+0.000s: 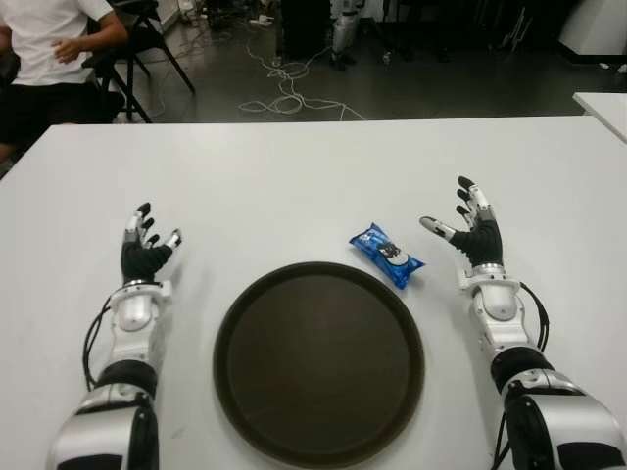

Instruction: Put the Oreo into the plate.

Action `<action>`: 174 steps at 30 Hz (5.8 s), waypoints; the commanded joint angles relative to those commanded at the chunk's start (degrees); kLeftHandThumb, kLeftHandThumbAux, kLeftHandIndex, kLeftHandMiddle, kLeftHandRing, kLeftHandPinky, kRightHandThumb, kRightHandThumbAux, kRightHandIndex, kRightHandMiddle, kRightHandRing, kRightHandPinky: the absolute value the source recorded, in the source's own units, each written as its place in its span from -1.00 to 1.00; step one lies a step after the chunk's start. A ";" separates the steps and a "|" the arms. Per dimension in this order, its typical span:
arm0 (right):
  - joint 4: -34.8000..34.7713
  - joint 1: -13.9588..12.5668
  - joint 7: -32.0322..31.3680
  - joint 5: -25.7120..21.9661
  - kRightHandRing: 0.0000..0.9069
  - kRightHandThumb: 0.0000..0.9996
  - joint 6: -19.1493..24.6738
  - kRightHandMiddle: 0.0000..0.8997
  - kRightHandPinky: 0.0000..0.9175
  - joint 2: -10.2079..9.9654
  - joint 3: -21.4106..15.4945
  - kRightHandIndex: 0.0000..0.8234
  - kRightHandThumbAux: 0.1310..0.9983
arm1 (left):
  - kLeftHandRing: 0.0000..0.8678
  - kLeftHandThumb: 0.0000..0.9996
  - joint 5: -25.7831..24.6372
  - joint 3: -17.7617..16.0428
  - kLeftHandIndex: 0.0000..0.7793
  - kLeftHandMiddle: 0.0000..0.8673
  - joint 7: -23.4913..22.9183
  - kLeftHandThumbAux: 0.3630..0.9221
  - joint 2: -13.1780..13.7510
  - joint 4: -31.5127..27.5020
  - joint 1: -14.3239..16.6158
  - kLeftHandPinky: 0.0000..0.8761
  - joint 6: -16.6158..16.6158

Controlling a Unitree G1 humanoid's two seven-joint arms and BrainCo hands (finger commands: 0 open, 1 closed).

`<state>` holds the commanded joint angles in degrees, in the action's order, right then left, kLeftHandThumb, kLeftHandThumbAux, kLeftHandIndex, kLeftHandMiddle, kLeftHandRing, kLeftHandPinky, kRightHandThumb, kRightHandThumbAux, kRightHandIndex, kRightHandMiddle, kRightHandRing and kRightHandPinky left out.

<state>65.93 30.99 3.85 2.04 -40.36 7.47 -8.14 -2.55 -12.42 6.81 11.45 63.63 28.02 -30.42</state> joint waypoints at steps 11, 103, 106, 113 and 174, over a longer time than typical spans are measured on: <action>-0.48 -0.05 0.19 -0.14 -1.00 -1.00 0.55 -1.00 -1.00 -0.21 -0.01 -1.00 0.50 | -0.65 0.01 3.18 1.74 -0.69 -0.72 3.26 0.20 0.75 -0.33 -0.61 -0.51 0.82; -0.27 -0.22 0.06 -0.34 -1.00 -1.00 0.03 -1.00 -1.00 -0.24 0.36 -1.00 0.49 | -0.79 -0.78 2.51 1.56 -0.74 -0.73 4.13 0.52 0.68 -0.43 -0.54 -0.84 1.28; -0.32 -0.21 0.25 -0.38 -1.00 -1.00 0.02 -1.00 -1.00 -0.31 0.32 -1.00 0.53 | -0.79 -0.79 2.65 1.57 -0.75 -0.74 4.26 0.52 0.90 -0.18 -0.48 -0.84 1.12; -0.33 -0.20 0.43 -0.47 -1.00 -1.00 0.10 -1.00 -1.00 -0.50 0.23 -1.00 0.54 | -0.82 -0.81 2.44 1.04 -0.72 -0.74 4.99 0.62 1.06 0.38 -0.02 -0.88 2.02; -0.63 0.91 4.32 4.64 -1.00 -1.00 0.24 -1.00 -1.00 -0.01 3.91 -1.00 0.36 | -0.72 -0.76 3.86 1.74 -0.62 -0.65 7.14 0.70 2.41 6.31 3.42 -0.79 5.53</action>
<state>65.29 31.90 8.18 6.68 -40.12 7.46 -4.23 1.31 -10.68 13.96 13.86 69.94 31.45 -24.89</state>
